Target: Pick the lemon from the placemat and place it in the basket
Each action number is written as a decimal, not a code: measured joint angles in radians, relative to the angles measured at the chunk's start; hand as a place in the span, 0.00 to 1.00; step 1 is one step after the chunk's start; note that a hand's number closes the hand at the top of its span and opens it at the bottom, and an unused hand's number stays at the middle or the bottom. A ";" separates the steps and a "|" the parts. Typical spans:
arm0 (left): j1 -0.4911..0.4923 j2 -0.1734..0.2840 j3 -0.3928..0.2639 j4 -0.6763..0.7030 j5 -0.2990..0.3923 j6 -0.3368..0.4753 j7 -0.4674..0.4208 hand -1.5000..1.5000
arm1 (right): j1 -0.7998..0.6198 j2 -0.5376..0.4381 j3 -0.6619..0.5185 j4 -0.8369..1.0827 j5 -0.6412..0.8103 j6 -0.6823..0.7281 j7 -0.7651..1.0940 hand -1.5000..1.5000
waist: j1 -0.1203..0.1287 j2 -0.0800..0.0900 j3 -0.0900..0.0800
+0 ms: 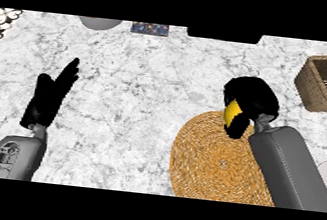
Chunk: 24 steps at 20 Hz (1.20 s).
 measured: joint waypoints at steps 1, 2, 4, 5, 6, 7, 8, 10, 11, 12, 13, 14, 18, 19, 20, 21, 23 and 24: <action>-0.005 0.007 0.009 0.004 0.006 -0.005 0.000 0.50 | -0.040 -0.001 -0.004 0.023 0.010 0.012 0.008 1.00 | -0.003 -0.001 0.000; -0.002 0.006 0.009 0.010 0.006 -0.007 -0.009 0.50 | -0.079 0.000 -0.006 0.048 0.021 0.013 0.013 1.00 | -0.004 -0.001 0.000; 0.018 0.000 0.008 0.001 0.005 -0.003 -0.018 0.50 | -0.137 0.003 -0.030 0.067 0.019 0.019 0.015 1.00 | -0.008 -0.002 0.001; 0.018 0.006 0.015 0.004 0.009 -0.008 -0.020 0.50 | -0.151 0.024 -0.049 0.058 0.002 0.022 0.032 1.00 | -0.011 -0.003 0.001; 0.022 0.009 0.017 0.007 0.010 -0.011 -0.025 0.50 | -0.169 0.043 -0.076 0.048 -0.019 0.028 0.050 1.00 | -0.013 -0.004 0.001; 0.026 0.003 0.015 0.006 0.008 -0.007 -0.021 0.50 | -0.173 0.059 -0.096 0.025 -0.040 0.034 0.064 1.00 | -0.017 -0.005 0.001; 0.026 0.002 0.014 0.005 0.005 -0.005 -0.020 0.50 | -0.187 0.070 -0.124 0.011 -0.064 0.042 0.075 1.00 | -0.019 -0.005 0.001; 0.019 0.008 0.018 0.007 0.007 -0.008 -0.013 0.50 | -0.219 0.102 -0.176 -0.028 -0.109 0.045 0.107 1.00 | -0.023 -0.007 0.002; 0.015 0.015 0.024 0.001 0.011 -0.012 -0.001 0.50 | -0.240 0.118 -0.199 -0.051 -0.130 0.045 0.125 1.00 | -0.024 -0.008 0.002; 0.013 0.013 0.025 0.003 0.011 -0.010 0.000 0.50 | -0.260 0.134 -0.230 -0.075 -0.158 0.040 0.143 1.00 | -0.026 -0.009 0.002; 0.017 0.014 0.024 -0.002 0.011 -0.011 0.001 0.50 | -0.274 0.146 -0.258 -0.104 -0.193 0.036 0.164 1.00 | -0.028 -0.011 0.002; 0.016 0.012 0.025 -0.003 0.011 -0.007 0.004 0.50 | -0.303 0.156 -0.288 -0.128 -0.223 0.032 0.191 1.00 | -0.028 -0.012 0.002; 0.008 0.013 0.026 -0.005 0.009 -0.006 0.013 0.50 | -0.430 0.170 -0.390 -0.219 -0.305 0.041 0.317 1.00 | -0.031 -0.013 0.002; 0.011 0.011 0.023 -0.009 0.009 -0.007 0.015 0.50 | -0.459 0.170 -0.408 -0.239 -0.319 0.048 0.350 1.00 | -0.031 -0.013 0.002; 0.009 0.007 0.022 -0.005 0.007 -0.004 0.012 0.50 | -0.496 0.156 -0.430 -0.251 -0.336 0.063 0.380 1.00 | -0.031 -0.012 0.001; 0.010 -0.001 0.018 0.006 -0.002 0.006 0.000 0.50 | -0.533 0.144 -0.448 -0.264 -0.348 0.073 0.409 1.00 | -0.032 -0.012 0.001; 0.020 0.012 0.026 -0.009 0.009 -0.008 0.002 0.50 | -0.615 0.114 -0.489 -0.258 -0.373 0.090 0.468 1.00 | -0.027 -0.011 0.001; 0.012 0.002 0.019 -0.004 0.002 -0.001 0.002 0.50 | -0.649 0.101 -0.503 -0.250 -0.382 0.092 0.491 1.00 | -0.027 -0.010 0.001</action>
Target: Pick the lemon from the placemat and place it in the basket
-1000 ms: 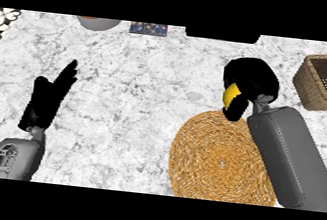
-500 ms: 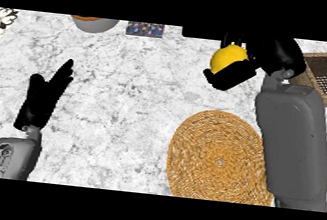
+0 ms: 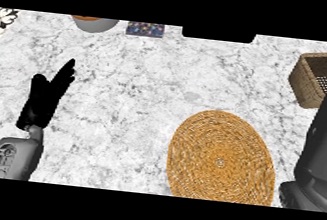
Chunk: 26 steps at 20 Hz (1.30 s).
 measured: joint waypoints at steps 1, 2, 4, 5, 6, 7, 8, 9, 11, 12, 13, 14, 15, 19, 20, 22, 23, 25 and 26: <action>0.002 -0.004 -0.006 -0.010 -0.005 0.004 0.008 0.50 | -0.036 -0.019 -0.020 0.018 -0.011 0.000 0.016 1.00 | 0.002 0.001 0.000; 0.009 -0.001 -0.006 -0.015 -0.003 -0.002 0.004 0.50 | -0.065 -0.033 -0.026 0.028 -0.014 -0.002 0.035 1.00 | 0.004 0.001 0.000; 0.005 0.001 -0.001 -0.007 0.000 -0.006 -0.002 0.50 | -0.126 -0.083 -0.057 0.080 -0.031 -0.002 0.045 1.00 | 0.006 0.003 0.000; 0.010 -0.006 -0.007 -0.004 -0.006 -0.001 -0.008 0.50 | -0.160 -0.103 -0.065 0.104 -0.035 -0.001 0.058 1.00 | 0.006 0.003 0.000; 0.001 -0.007 -0.004 0.005 -0.006 0.002 -0.009 0.50 | -0.185 -0.131 -0.076 0.131 -0.040 0.001 0.058 1.00 | 0.006 0.004 0.000; -0.010 -0.002 0.002 0.016 -0.004 -0.001 -0.010 0.50 | -0.204 -0.157 -0.085 0.167 -0.041 -0.003 0.052 1.00 | 0.007 0.005 -0.001; -0.007 -0.007 -0.005 0.003 -0.007 0.001 -0.001 0.50 | -0.228 -0.181 -0.091 0.200 -0.038 -0.009 0.051 1.00 | 0.009 0.005 0.000; -0.007 -0.008 -0.007 0.005 -0.011 0.003 0.000 0.50 | -0.239 -0.207 -0.089 0.231 -0.031 -0.017 0.035 1.00 | 0.010 0.006 0.000; -0.016 -0.008 -0.006 0.002 -0.009 0.000 0.005 0.50 | -0.269 -0.248 -0.072 0.286 -0.008 -0.018 0.034 1.00 | 0.011 0.007 0.000; -0.016 -0.011 -0.010 0.004 -0.012 0.001 0.003 0.50 | -0.280 -0.274 -0.052 0.313 0.013 -0.007 0.028 1.00 | 0.012 0.008 -0.001; -0.009 -0.007 -0.007 0.003 -0.007 -0.005 -0.003 0.50 | -0.286 -0.309 -0.038 0.342 0.030 0.010 0.012 1.00 | 0.015 0.009 -0.001; -0.008 -0.006 -0.006 0.002 -0.005 -0.008 -0.005 0.50 | -0.293 -0.335 -0.019 0.373 0.052 0.016 0.001 1.00 | 0.017 0.010 -0.001; -0.006 -0.002 -0.002 0.003 0.000 -0.013 -0.008 0.50 | -0.298 -0.364 -0.002 0.397 0.072 0.027 -0.009 1.00 | 0.017 0.011 -0.001; -0.004 -0.005 -0.007 -0.008 -0.005 -0.011 -0.004 0.50 | -0.277 -0.483 0.061 0.511 0.145 0.054 -0.102 1.00 | 0.021 0.014 -0.001; -0.001 -0.008 -0.011 -0.017 -0.004 -0.012 0.001 0.50 | -0.271 -0.517 0.062 0.546 0.155 0.051 -0.134 1.00 | 0.022 0.015 -0.001; -0.008 -0.001 -0.003 -0.014 0.000 -0.016 0.005 0.50 | -0.278 -0.564 0.071 0.620 0.179 0.043 -0.177 1.00 | 0.024 0.015 0.000; -0.006 -0.003 -0.005 -0.019 -0.001 -0.015 0.008 0.50 | -0.269 -0.588 0.079 0.647 0.191 0.038 -0.203 1.00 | 0.024 0.015 0.000; -0.019 0.002 -0.001 -0.014 0.001 -0.018 0.017 0.50 | -0.256 -0.639 0.087 0.706 0.213 0.017 -0.266 1.00 | 0.023 0.016 0.000; -0.020 0.003 -0.001 -0.026 0.004 -0.021 0.028 0.50 | -0.242 -0.661 0.085 0.729 0.220 -0.002 -0.296 1.00 | 0.023 0.015 0.000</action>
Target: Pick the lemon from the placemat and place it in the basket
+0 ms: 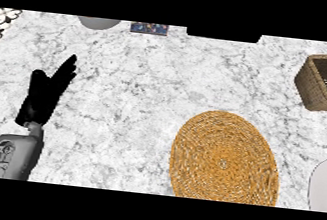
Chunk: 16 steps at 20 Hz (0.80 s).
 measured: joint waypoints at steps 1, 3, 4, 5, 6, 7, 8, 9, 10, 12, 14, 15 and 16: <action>0.008 -0.001 0.002 0.007 0.000 0.001 -0.016 0.50 | 0.010 -0.023 -0.003 0.025 0.004 -0.013 -0.033 1.00 | -0.001 0.000 0.000; -0.002 -0.002 0.004 0.015 0.001 0.001 -0.014 0.50 | 0.018 -0.056 -0.005 0.082 0.015 -0.046 -0.092 1.00 | 0.000 0.001 0.000; 0.003 -0.005 0.002 0.014 -0.002 0.003 -0.017 0.50 | 0.025 -0.074 -0.007 0.105 0.017 -0.056 -0.127 1.00 | 0.000 0.000 0.000; 0.001 -0.007 0.000 0.015 -0.003 0.004 -0.015 0.50 | 0.027 -0.083 -0.007 0.135 0.021 -0.071 -0.158 1.00 | 0.002 0.001 0.000; 0.006 -0.005 0.001 0.010 -0.003 0.003 -0.014 0.50 | 0.029 -0.096 -0.009 0.158 0.019 -0.073 -0.190 1.00 | 0.002 0.000 0.000; 0.001 0.003 0.008 0.010 0.004 -0.006 -0.009 0.50 | 0.037 -0.098 -0.011 0.178 0.018 -0.086 -0.218 1.00 | 0.002 0.000 0.000; -0.002 0.006 0.010 0.015 0.005 -0.010 -0.014 0.50 | 0.051 -0.108 -0.016 0.202 0.018 -0.105 -0.252 1.00 | 0.002 0.000 0.000; 0.013 0.004 0.005 0.009 0.001 -0.010 -0.020 0.50 | 0.062 -0.113 -0.022 0.220 0.015 -0.121 -0.278 1.00 | 0.002 0.000 0.001; 0.005 0.000 0.002 0.019 -0.004 -0.006 -0.024 0.50 | 0.064 -0.121 -0.024 0.247 0.016 -0.130 -0.306 1.00 | 0.003 0.001 0.001; -0.003 -0.003 0.005 0.030 -0.002 -0.004 -0.025 0.50 | 0.081 -0.134 -0.030 0.287 0.016 -0.153 -0.358 1.00 | 0.002 0.001 0.001; -0.003 -0.006 0.004 0.039 -0.006 -0.003 -0.042 0.50 | 0.093 -0.141 -0.027 0.330 0.026 -0.179 -0.401 1.00 | 0.004 0.002 0.001; -0.019 -0.008 0.004 0.041 -0.006 0.000 -0.031 0.50 | 0.094 -0.148 -0.025 0.353 0.032 -0.187 -0.420 1.00 | 0.006 0.003 0.001; -0.017 -0.007 0.002 0.033 -0.008 -0.001 -0.027 0.50 | 0.099 -0.151 -0.026 0.372 0.034 -0.197 -0.436 1.00 | 0.007 0.002 0.001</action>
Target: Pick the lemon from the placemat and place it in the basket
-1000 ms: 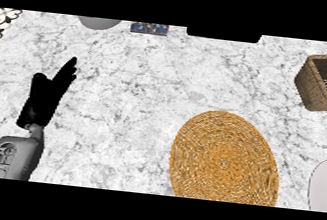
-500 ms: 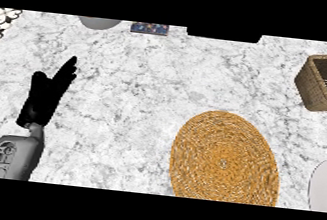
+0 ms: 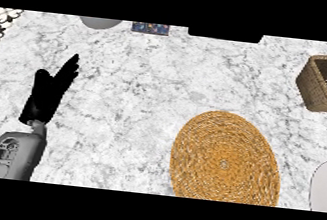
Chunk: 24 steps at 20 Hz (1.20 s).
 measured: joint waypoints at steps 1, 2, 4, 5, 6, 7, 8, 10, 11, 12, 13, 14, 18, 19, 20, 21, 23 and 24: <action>-0.008 0.001 -0.001 0.001 0.000 -0.003 0.007 0.50 | -0.004 0.002 0.002 0.022 0.007 -0.013 -0.007 1.00 | 0.003 0.001 0.000; -0.003 -0.002 0.001 0.001 0.001 0.000 0.003 0.50 | -0.001 0.006 -0.003 0.040 0.006 -0.026 -0.011 1.00 | 0.004 0.001 0.000; 0.005 -0.006 -0.001 0.001 -0.003 0.005 -0.001 0.50 | 0.011 0.008 -0.021 0.075 -0.006 -0.036 -0.026 1.00 | 0.003 0.000 0.000; 0.012 -0.007 -0.003 -0.009 -0.004 0.005 0.000 0.50 | 0.020 0.009 -0.036 0.094 -0.017 -0.037 -0.023 1.00 | 0.003 0.000 0.000; 0.010 -0.013 -0.008 -0.004 -0.005 0.006 0.000 0.50 | 0.021 0.012 -0.052 0.115 -0.027 -0.044 -0.010 0.00 | 0.005 0.001 0.000; 0.005 -0.008 -0.003 0.004 -0.003 0.002 -0.004 0.50 | 0.027 0.013 -0.065 0.133 -0.037 -0.047 -0.008 0.00 | 0.004 0.002 0.000; 0.002 -0.005 -0.002 0.002 -0.003 0.000 0.000 0.50 | 0.032 0.015 -0.078 0.150 -0.047 -0.054 -0.005 0.00 | 0.005 0.002 0.000; 0.009 -0.004 -0.002 0.001 -0.004 -0.001 -0.002 0.50 | 0.031 0.027 -0.103 0.168 -0.069 -0.061 0.008 0.00 | 0.004 0.001 0.001; 0.014 -0.001 0.001 -0.004 0.000 -0.004 -0.003 0.50 | 0.040 0.029 -0.117 0.179 -0.080 -0.077 -0.002 0.00 | 0.007 0.001 0.001; 0.014 -0.003 -0.003 -0.013 -0.001 -0.005 0.004 0.50 | 0.044 0.027 -0.130 0.189 -0.090 -0.088 -0.011 0.00 | 0.009 0.002 0.001; 0.007 0.002 0.001 -0.008 0.002 -0.009 0.006 0.50 | 0.046 0.025 -0.138 0.194 -0.097 -0.098 -0.021 0.00 | 0.009 0.003 0.001; 0.004 0.004 0.004 -0.012 0.004 -0.011 0.013 0.50 | 0.053 0.034 -0.149 0.196 -0.107 -0.122 -0.029 0.00 | 0.009 0.002 0.001; 0.012 0.006 0.007 -0.011 0.004 -0.013 -0.003 0.50 | 0.066 0.039 -0.206 0.197 -0.157 -0.204 -0.057 0.00 | 0.009 0.003 0.001; 0.007 0.004 0.008 0.001 0.002 -0.009 -0.009 0.50 | 0.067 0.036 -0.221 0.195 -0.170 -0.224 -0.063 0.00 | 0.007 0.003 0.001; 0.008 0.001 0.006 -0.003 0.001 -0.008 -0.005 0.50 | 0.079 0.024 -0.238 0.193 -0.183 -0.248 -0.077 0.00 | 0.006 0.003 0.001; 0.012 0.000 0.006 -0.005 0.000 -0.005 -0.007 0.50 | 0.073 0.018 -0.249 0.186 -0.192 -0.266 -0.071 0.00 | 0.004 0.001 0.002; 0.016 -0.005 0.002 -0.009 -0.003 -0.002 -0.004 0.50 | 0.076 0.002 -0.277 0.183 -0.213 -0.312 -0.063 0.00 | 0.004 0.001 0.001; 0.017 -0.002 0.008 0.003 -0.002 -0.003 -0.015 0.50 | 0.075 -0.011 -0.290 0.183 -0.223 -0.321 -0.055 0.00 | 0.001 0.001 0.001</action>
